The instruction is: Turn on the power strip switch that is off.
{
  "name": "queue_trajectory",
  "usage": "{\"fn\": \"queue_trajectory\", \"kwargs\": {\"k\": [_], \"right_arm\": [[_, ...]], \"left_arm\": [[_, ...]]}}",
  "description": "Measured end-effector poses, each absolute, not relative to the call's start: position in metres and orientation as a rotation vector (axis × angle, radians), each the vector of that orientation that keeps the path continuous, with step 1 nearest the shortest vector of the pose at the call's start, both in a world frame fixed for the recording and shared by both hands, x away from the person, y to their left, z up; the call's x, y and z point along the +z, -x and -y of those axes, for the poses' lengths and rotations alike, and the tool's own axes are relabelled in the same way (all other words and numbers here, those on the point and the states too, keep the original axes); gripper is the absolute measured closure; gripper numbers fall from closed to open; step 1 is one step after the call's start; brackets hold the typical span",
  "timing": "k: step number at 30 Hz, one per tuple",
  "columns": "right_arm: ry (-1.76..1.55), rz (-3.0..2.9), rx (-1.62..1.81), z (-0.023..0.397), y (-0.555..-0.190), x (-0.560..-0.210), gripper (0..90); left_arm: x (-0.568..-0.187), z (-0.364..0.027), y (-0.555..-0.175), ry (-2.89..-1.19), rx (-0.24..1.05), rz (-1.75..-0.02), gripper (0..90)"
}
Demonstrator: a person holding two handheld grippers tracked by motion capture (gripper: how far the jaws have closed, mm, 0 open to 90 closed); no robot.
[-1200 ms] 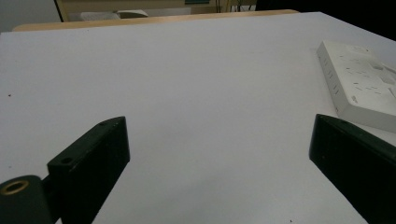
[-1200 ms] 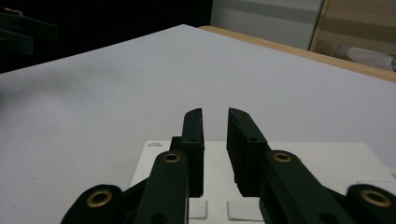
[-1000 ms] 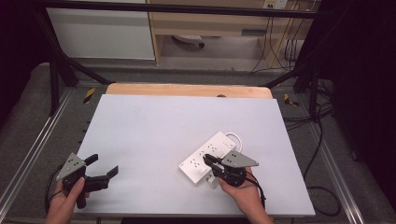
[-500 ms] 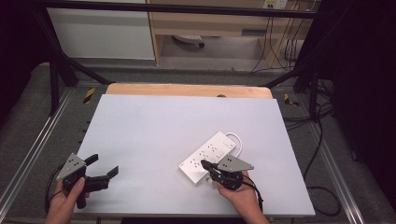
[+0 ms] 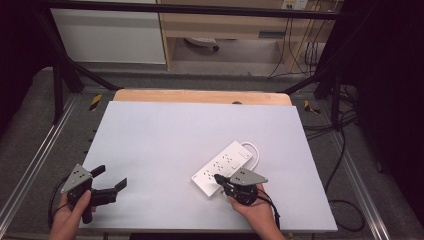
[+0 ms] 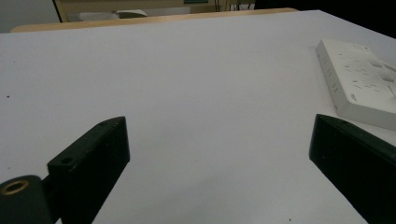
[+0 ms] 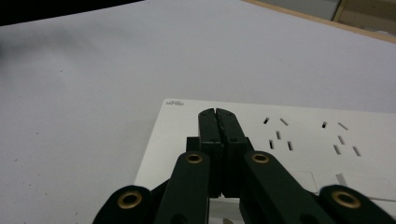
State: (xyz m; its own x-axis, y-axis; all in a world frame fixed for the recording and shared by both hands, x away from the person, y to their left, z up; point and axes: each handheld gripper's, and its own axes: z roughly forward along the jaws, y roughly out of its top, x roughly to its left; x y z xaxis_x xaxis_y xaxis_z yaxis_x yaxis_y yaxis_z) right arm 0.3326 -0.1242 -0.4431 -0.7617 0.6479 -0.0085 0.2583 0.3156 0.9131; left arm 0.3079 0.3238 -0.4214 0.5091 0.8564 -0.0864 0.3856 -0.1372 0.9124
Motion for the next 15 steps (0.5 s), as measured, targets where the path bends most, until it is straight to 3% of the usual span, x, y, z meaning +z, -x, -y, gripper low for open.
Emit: {"fn": "queue_trajectory", "kwargs": {"k": [15], "right_arm": [[-0.859, -2.233, 1.359, 0.1259, -0.3382, -0.4484, 90.0]], "left_arm": [[-0.4214, -0.3235, -0.308, -1.735, 0.58, -1.048, 5.3]]}}
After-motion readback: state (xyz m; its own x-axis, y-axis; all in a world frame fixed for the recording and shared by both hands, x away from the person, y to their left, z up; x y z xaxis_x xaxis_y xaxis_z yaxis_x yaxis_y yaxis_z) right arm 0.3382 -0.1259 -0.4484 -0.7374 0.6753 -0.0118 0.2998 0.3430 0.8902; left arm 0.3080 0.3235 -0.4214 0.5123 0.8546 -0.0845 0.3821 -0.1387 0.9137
